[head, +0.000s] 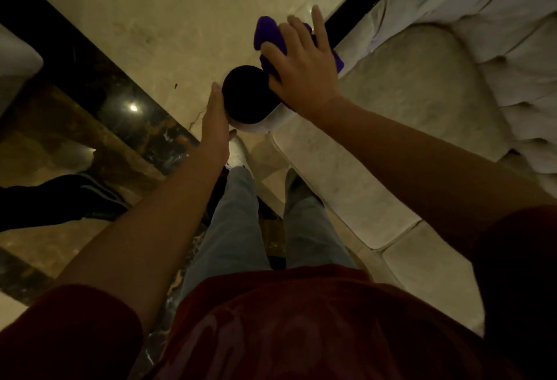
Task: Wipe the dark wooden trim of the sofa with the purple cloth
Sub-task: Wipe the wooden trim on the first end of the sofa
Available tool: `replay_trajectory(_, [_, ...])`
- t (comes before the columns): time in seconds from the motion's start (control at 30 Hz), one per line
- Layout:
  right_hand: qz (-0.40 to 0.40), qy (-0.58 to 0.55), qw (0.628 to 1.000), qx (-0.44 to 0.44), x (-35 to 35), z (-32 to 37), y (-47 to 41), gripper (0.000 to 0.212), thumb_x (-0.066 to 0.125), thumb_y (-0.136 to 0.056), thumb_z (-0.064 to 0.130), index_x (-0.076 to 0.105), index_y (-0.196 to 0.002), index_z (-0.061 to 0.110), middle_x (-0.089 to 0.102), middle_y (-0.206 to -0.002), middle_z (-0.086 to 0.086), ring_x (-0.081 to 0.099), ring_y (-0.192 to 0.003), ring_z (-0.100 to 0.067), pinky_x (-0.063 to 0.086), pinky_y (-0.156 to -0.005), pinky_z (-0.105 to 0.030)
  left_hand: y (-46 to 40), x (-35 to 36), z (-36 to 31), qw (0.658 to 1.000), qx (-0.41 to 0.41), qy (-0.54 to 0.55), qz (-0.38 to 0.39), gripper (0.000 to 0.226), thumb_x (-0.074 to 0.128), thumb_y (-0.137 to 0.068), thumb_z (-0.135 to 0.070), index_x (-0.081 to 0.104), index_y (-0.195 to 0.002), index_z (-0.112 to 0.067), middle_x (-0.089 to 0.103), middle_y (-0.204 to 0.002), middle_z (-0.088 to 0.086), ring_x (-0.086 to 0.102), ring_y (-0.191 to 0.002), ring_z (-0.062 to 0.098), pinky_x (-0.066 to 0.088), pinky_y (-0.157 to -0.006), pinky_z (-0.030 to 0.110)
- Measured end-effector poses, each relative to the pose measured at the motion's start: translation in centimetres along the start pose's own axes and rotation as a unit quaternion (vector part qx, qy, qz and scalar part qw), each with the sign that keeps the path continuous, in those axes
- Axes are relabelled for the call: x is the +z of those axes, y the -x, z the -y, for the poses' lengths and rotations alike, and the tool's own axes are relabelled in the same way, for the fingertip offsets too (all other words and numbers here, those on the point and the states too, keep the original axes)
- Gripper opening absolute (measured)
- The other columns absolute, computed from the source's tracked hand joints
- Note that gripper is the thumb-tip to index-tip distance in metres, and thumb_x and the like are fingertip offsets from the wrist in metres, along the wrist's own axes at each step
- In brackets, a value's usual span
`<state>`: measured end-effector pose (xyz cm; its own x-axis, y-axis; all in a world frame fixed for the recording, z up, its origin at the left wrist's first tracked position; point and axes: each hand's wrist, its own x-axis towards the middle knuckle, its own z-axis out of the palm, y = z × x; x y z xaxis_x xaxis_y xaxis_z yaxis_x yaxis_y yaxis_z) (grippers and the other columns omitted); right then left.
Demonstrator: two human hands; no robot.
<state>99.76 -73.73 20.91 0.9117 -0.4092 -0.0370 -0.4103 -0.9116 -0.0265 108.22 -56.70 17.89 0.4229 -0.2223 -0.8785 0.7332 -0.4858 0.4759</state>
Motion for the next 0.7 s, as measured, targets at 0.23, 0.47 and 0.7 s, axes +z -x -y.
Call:
replay_trajectory(0.23, [-0.023,-0.129,0.990,0.046,0.2,2.0,-0.2,0.037,0.060,-0.092,0.035,0.069,-0.123,0.016,0.066,-0.132,-0.018,0.056,-0.133,-0.036,0.028,-0.124,-0.053,-0.5,-0.1,1.3,0.993,0.074,-0.088,0.013,0.071,0.034,-0.102,-0.066,0.013,-0.162,-0.034,0.021,-0.170,0.001,0.030,-0.151,0.026,0.037,-0.118,0.055])
replay_trajectory(0.47, [-0.016,-0.176,0.982,0.062,1.5,6.7,1.5,0.039,0.055,-0.100,0.031,0.066,-0.135,0.017,0.052,-0.150,-0.025,0.042,-0.145,-0.044,0.024,-0.124,-0.057,-0.3,-0.7,0.5,0.993,0.038,-0.093,0.054,0.067,0.026,-0.104,-0.064,0.010,-0.162,-0.036,0.020,-0.170,-0.005,0.027,-0.153,0.020,0.028,-0.121,0.056])
replay_trajectory(0.7, [-0.053,-0.075,0.994,-0.059,1.0,-0.5,1.9,0.033,0.059,-0.093,0.029,0.069,-0.122,0.018,0.063,-0.139,-0.021,0.046,-0.143,-0.042,0.028,-0.119,-0.068,-0.5,0.2,0.9,0.985,0.073,-0.158,0.014,0.066,0.019,-0.107,-0.060,0.009,-0.163,-0.028,0.018,-0.170,0.002,0.024,-0.154,0.025,0.025,-0.124,0.051])
